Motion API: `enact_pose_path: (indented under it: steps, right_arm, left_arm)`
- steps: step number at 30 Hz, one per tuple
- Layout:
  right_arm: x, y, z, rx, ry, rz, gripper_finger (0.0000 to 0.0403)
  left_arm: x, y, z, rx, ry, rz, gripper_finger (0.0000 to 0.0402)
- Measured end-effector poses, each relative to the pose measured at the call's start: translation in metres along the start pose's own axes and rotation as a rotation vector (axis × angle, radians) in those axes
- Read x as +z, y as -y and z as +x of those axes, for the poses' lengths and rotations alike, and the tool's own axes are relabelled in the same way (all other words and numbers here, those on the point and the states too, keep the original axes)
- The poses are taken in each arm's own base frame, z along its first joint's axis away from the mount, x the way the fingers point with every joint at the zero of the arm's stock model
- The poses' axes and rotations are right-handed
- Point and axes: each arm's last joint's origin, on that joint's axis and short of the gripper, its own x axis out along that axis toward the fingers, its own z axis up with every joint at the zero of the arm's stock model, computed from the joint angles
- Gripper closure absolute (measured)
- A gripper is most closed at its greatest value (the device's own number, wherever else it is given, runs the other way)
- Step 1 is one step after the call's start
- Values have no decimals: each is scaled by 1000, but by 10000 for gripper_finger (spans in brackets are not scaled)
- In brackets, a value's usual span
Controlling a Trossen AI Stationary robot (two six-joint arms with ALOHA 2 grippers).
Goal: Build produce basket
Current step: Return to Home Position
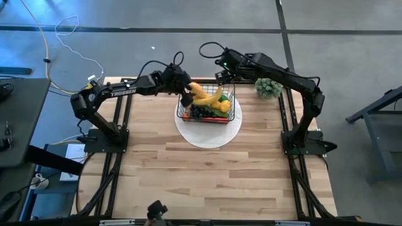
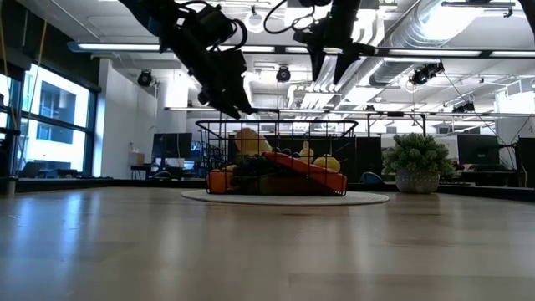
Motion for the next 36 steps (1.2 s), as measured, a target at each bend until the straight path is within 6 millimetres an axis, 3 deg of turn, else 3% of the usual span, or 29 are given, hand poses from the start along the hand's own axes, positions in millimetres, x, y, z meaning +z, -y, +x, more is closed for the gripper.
enact_pose_path:
  steps: [8,14,22,36]
  right_arm:
    - [-2,2,0,-14,-21,27,164]
    - [-6,-4,-3,12,-30,16,164]
    - [-23,-31,-16,99,0,-87,164]
    - [-69,-79,-51,268,35,-227,164]
  left_arm:
    - [-2,-3,-15,103,-42,-76,56]
    - [-1,5,-50,4,-37,-88,57]
    - [1,31,-97,-106,73,-101,57]
    - [-78,78,-139,-211,250,-194,57]
